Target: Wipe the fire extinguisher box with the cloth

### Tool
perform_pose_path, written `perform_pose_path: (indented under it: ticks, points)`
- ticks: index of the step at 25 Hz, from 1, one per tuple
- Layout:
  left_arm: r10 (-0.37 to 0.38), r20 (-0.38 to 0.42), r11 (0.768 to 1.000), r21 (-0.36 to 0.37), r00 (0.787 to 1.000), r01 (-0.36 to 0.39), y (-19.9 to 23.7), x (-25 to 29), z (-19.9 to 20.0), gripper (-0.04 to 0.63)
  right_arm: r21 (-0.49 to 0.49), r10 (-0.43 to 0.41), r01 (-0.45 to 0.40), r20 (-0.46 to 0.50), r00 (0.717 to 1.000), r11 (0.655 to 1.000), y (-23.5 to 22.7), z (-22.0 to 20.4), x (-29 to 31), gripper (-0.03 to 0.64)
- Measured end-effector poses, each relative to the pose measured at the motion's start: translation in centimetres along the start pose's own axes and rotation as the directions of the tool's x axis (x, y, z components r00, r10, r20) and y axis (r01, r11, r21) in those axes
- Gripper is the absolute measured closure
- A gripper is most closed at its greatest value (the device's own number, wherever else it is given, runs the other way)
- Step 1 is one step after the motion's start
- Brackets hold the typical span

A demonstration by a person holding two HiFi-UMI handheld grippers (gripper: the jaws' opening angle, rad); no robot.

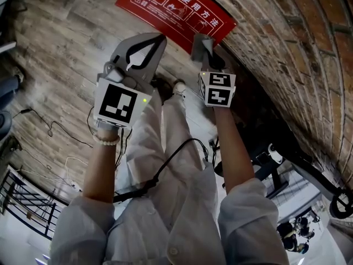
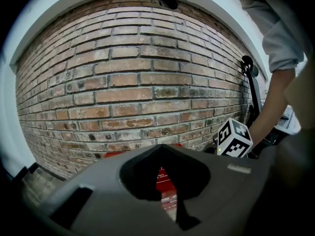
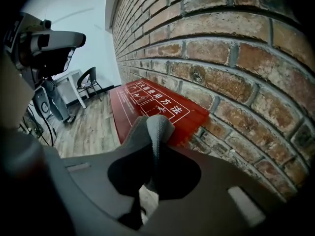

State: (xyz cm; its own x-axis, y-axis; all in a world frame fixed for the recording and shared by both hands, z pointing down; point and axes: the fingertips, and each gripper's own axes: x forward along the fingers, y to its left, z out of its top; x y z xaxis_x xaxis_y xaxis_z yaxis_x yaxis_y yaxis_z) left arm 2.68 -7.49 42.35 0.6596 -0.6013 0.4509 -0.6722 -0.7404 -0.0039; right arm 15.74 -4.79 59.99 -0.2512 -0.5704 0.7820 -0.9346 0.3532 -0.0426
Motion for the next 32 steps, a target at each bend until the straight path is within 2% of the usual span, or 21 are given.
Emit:
perform_pose_path:
  ticks: [6, 11, 16, 18, 23, 28, 32]
  points:
    - [0.009, 0.014, 1.000, 0.017, 1.000, -0.010, 0.2, -1.4, 1.8, 0.598, 0.071, 0.007, -0.010, 0.041, 0.999, 0.997, -0.5, 1.8, -2.0, 0.591]
    - [0.034, 0.060, 0.999, 0.015, 0.998, -0.034, 0.2, -4.1, 6.0, 0.598, 0.076, -0.011, 0.003, 0.101, 0.995, 0.997, -1.0, 5.6, -6.7, 0.591]
    - [0.091, 0.115, 0.996, -0.021, 0.989, -0.090, 0.4, -7.7, 10.8, 0.598, 0.023, -0.028, 0.024, 0.193, 0.981, 0.999, -1.2, 10.5, -12.5, 0.591]
    - [0.099, 0.133, 0.995, -0.012, 0.986, -0.099, 0.2, -9.0, 12.3, 0.598, -0.007, -0.030, 0.033, 0.230, 0.973, 0.999, -0.8, 12.1, -15.0, 0.591]
    - [0.078, 0.159, 0.995, 0.045, 0.984, -0.087, -1.8, -11.3, 15.3, 0.598, -0.083, 0.003, 0.025, 0.323, 0.947, 0.996, 0.3, 15.7, -20.3, 0.591]
    - [0.052, 0.194, 0.997, 0.046, 0.980, -0.062, -3.8, -13.7, 18.7, 0.598, -0.118, 0.045, 0.002, 0.394, 0.918, 0.993, 1.6, 18.2, -25.9, 0.591]
    - [0.048, 0.236, 0.995, 0.077, 0.971, -0.068, -4.8, -15.2, 21.4, 0.598, -0.143, 0.058, 0.004, 0.425, 0.903, 0.990, 1.9, 19.6, -28.9, 0.591]
